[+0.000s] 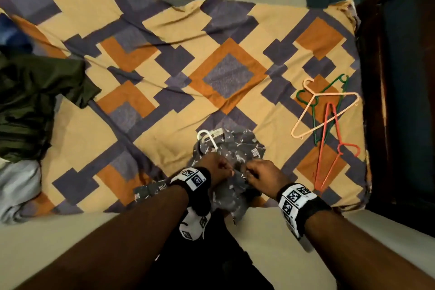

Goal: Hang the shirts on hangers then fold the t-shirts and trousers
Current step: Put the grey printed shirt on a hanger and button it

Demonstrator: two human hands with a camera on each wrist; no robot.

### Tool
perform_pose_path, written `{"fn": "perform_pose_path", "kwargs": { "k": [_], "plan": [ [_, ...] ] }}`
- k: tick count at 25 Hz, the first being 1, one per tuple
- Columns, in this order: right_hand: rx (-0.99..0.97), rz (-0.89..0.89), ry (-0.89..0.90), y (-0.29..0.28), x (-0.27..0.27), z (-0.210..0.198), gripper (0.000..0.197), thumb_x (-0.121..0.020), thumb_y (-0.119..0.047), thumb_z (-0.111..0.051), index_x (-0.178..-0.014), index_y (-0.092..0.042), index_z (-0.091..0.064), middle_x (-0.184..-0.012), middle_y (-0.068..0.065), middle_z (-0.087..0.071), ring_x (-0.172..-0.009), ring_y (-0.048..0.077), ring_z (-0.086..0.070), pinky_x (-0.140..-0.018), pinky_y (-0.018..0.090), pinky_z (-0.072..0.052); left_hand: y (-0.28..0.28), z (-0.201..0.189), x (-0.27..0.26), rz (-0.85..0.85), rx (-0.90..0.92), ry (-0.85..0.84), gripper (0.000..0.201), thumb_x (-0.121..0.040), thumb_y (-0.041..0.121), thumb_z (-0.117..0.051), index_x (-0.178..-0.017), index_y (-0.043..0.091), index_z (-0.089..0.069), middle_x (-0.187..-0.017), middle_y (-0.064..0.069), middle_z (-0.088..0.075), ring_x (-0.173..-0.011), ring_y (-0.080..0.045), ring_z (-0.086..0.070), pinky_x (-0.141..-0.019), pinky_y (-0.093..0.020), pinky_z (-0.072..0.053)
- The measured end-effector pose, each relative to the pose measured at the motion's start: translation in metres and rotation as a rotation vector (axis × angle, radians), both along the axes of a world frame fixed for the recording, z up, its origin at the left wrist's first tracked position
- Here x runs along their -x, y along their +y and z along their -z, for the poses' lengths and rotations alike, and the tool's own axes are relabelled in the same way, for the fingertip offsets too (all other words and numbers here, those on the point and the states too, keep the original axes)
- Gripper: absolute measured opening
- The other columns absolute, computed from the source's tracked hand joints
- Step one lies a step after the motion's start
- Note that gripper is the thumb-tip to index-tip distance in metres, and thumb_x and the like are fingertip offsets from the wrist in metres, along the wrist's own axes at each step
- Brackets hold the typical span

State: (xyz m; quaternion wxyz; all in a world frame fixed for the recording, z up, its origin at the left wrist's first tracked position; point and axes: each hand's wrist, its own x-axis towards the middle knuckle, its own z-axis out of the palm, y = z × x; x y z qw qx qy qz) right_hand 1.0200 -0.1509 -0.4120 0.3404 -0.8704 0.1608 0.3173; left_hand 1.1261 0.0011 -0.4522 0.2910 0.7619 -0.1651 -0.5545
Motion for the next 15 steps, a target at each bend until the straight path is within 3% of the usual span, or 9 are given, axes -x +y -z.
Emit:
{"fn": "perform_pose_path", "kwargs": {
  "k": [2,4,6,8,9,11,13,15],
  "plan": [
    [0.004,0.012,0.041,-0.003,-0.009,0.019,0.016,-0.084,-0.002,-0.057,-0.095,-0.003,-0.068,-0.098,0.016,-0.065,-0.094,0.031,-0.06,-0.071,0.021,-0.033,0.001,0.018,-0.002,0.037,-0.025,0.039,0.011,-0.081,0.019,-0.072,-0.087,0.01,-0.075,-0.08,-0.001,-0.07,-0.06,0.004,-0.054,-0.052,-0.003,-0.037],
    [0.042,-0.048,0.143,-0.007,-0.018,0.046,0.018,-0.085,-0.006,-0.055,-0.098,-0.008,-0.067,-0.104,0.015,-0.065,-0.098,0.032,-0.06,-0.079,0.029,-0.041,0.0,0.036,0.0,0.054,-0.016,0.131,0.019,-0.082,0.025,-0.073,-0.087,0.007,-0.075,-0.082,-0.006,-0.071,-0.065,0.001,-0.056,-0.059,-0.006,-0.041],
    [0.097,-0.14,0.328,-0.011,-0.025,0.068,0.018,-0.086,-0.018,-0.054,-0.1,-0.017,-0.066,-0.109,0.01,-0.065,-0.103,0.03,-0.06,-0.088,0.034,-0.044,0.001,0.058,-0.004,-0.028,-0.059,0.213,0.027,-0.084,0.031,-0.07,-0.083,0.004,-0.072,-0.078,-0.013,-0.069,-0.067,-0.012,-0.057,-0.072,-0.021,-0.049],
    [0.204,-0.2,0.435,-0.014,-0.037,0.081,0.022,-0.087,-0.041,-0.052,-0.095,-0.024,-0.065,-0.102,0.003,-0.066,-0.1,0.024,-0.06,-0.092,0.04,-0.04,0.008,0.082,-0.016,-0.158,-0.149,0.199,0.025,-0.088,0.028,-0.065,-0.087,0.005,-0.071,-0.08,-0.014,-0.069,-0.071,-0.022,-0.062,-0.077,-0.033,-0.051],
    [0.261,-0.208,0.397,-0.017,-0.052,0.103,0.027,-0.089,-0.046,-0.049,-0.094,-0.025,-0.066,-0.099,0.001,-0.067,-0.098,0.023,-0.06,-0.092,0.04,-0.039,0.011,0.108,-0.03,-0.145,-0.214,0.107,0.021,-0.09,0.026,-0.063,-0.095,0.007,-0.071,-0.091,-0.013,-0.07,-0.081,-0.026,-0.064,-0.08,-0.034,-0.05],
    [0.238,-0.111,0.231,-0.017,-0.081,0.125,0.023,-0.092,-0.036,-0.05,-0.098,-0.023,-0.067,-0.099,0.004,-0.069,-0.097,0.028,-0.063,-0.088,0.037,-0.044,0.024,0.128,-0.05,-0.063,-0.319,-0.036,0.025,-0.091,0.022,-0.059,-0.112,0.01,-0.066,-0.113,-0.014,-0.065,-0.102,-0.032,-0.061,-0.086,-0.035,-0.048],
    [0.158,-0.122,0.179,-0.008,-0.116,0.174,0.019,-0.092,-0.028,-0.052,-0.101,-0.023,-0.068,-0.102,0.005,-0.07,-0.099,0.03,-0.063,-0.088,0.036,-0.045,0.035,0.163,-0.06,-0.031,-0.337,-0.047,0.036,-0.089,0.02,-0.059,-0.124,0.01,-0.057,-0.122,-0.016,-0.059,-0.108,-0.036,-0.057,-0.088,-0.037,-0.047],
    [0.164,-0.229,0.265,0.01,-0.131,0.208,0.024,-0.094,-0.034,-0.05,-0.109,-0.026,-0.066,-0.112,0.002,-0.067,-0.109,0.027,-0.058,-0.098,0.039,-0.039,0.041,0.184,-0.053,-0.039,-0.294,0.011,0.055,-0.082,0.026,-0.064,-0.133,0.012,-0.048,-0.125,-0.016,-0.057,-0.111,-0.035,-0.056,-0.089,-0.037,-0.046]
  ]
}}
